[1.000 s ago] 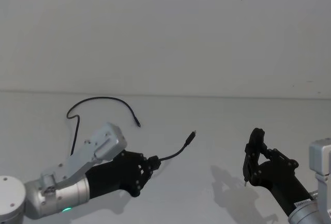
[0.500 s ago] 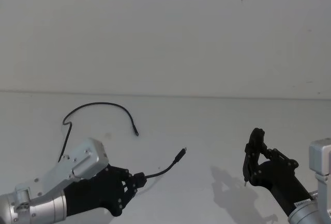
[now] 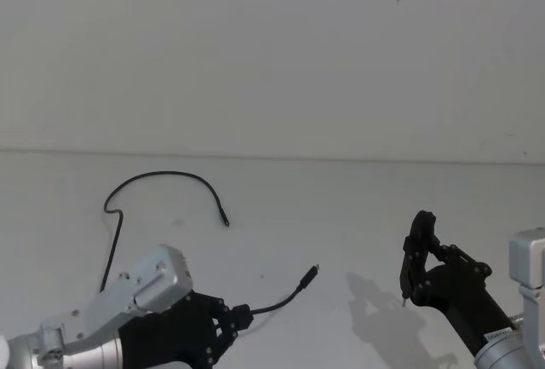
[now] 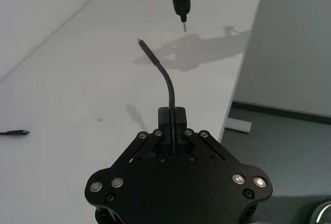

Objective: Pick up the data cable with the one hand.

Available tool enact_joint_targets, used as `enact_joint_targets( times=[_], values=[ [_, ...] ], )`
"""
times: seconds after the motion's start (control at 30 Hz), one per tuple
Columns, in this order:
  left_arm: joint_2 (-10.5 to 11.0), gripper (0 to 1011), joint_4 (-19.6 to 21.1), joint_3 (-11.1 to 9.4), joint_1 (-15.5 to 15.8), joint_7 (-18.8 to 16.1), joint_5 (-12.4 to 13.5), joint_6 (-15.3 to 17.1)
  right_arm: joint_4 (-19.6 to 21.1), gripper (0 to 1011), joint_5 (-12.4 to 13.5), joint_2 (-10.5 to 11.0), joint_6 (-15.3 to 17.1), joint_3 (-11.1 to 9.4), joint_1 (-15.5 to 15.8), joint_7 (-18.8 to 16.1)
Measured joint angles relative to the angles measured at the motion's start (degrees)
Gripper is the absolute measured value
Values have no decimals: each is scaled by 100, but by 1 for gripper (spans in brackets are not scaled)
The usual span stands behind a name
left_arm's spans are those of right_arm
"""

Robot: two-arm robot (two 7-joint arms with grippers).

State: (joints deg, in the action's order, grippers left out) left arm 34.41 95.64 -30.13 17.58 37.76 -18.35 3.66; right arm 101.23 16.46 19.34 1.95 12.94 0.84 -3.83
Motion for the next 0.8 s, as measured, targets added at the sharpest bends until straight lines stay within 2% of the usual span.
enact_joint_targets(
  times=[0.33, 0.8],
  values=[
    [-222, 54, -272, -221, 118, -8, 16, -9, 0, 269, 0, 0, 0, 0, 0, 0],
    [-365, 54, -446, -342, 189, -65, 38, -41, 50, 269, 25, -27, -2, -27, -1, -34]
  ],
)
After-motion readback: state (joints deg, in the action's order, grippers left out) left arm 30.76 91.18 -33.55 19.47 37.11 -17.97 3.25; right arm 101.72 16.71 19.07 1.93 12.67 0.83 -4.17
